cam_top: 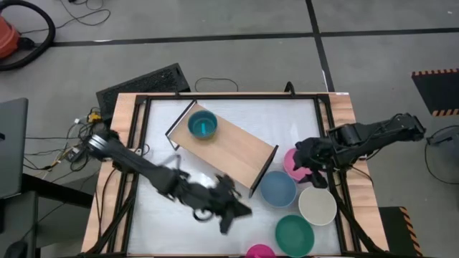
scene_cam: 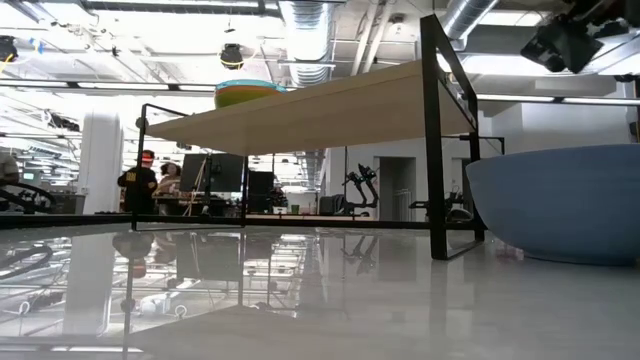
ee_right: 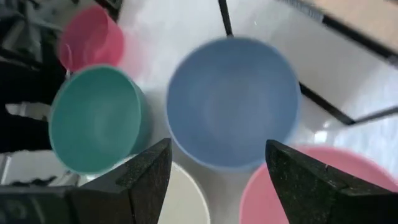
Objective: Place and stack bowls onto a shelf
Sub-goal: Stack the light pink bowl on the top of the light blue bowl on the shelf
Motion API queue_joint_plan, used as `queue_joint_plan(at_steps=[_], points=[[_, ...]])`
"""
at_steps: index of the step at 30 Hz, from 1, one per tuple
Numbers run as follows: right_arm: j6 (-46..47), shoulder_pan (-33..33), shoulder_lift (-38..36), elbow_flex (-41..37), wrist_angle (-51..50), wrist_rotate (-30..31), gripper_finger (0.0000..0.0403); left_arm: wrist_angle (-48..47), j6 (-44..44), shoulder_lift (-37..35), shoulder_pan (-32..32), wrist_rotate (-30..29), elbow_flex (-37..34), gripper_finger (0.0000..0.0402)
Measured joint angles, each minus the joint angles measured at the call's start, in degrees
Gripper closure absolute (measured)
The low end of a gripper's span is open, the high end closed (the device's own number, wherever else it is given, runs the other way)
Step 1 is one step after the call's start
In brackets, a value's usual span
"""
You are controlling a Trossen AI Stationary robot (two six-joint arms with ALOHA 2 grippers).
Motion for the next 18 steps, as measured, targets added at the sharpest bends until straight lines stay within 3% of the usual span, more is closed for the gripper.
queue_joint_plan(at_steps=[10,18], points=[[1.5,0.13,0.0,0.0,-1.94,6.33,0.0117,17.23,-1.07,10.33,1.28,16.02,-0.03,0.0247],[3.94,-0.66,0.02,0.0,-2.99,8.55,0.0117,1.96,3.29,10.33,0.12,13.9,-0.01,0.0233]])
